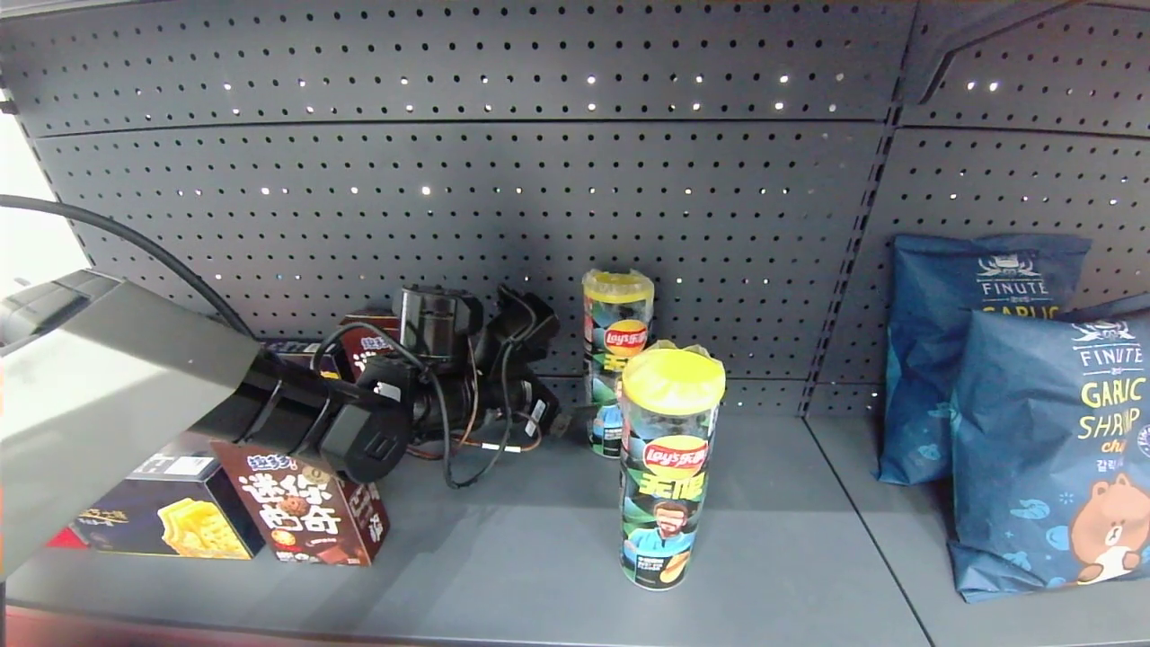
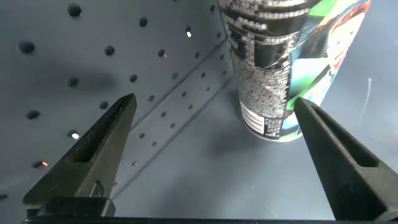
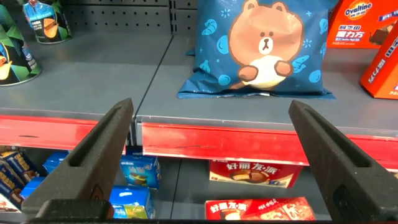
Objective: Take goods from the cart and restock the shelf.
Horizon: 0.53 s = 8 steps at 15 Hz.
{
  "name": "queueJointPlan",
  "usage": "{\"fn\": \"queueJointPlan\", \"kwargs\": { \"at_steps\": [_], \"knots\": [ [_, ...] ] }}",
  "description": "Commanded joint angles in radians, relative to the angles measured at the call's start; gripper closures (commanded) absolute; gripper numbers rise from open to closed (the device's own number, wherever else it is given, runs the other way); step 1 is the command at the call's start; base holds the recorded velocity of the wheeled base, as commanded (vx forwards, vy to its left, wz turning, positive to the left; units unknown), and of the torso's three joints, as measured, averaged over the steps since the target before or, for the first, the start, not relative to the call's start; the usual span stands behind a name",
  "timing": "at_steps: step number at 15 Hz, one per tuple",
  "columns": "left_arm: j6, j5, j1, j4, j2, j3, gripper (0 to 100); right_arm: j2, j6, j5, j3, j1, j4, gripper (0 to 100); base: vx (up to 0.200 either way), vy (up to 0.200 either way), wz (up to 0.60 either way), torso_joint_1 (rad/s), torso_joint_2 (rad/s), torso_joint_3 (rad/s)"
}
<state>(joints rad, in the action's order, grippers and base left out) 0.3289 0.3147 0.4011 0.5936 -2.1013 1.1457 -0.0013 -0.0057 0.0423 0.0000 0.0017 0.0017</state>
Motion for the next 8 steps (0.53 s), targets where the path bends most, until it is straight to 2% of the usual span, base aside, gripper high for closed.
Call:
{"fn": "queueJointPlan", "kwargs": {
  "at_steps": [1,4,8],
  "knots": [
    [0.004,0.0,0.004,0.012,0.003,0.008,0,0.001,0.0,0.001,0.0,0.0,0.0,0,0.0,0.0,0.0,0.0,0.0,0.0],
    [0.019,-0.012,0.018,0.003,0.049,0.023,0,0.001,0.0,0.001,0.0,0.0,0.0,0,0.0,0.0,0.0,0.0,0.0,0.0],
    [0.056,-0.055,0.018,-0.097,0.115,0.02,0,0.001,0.0,0.001,0.0,0.0,0.0,0,0.0,0.0,0.0,0.0,0.0,0.0]
  ]
}}
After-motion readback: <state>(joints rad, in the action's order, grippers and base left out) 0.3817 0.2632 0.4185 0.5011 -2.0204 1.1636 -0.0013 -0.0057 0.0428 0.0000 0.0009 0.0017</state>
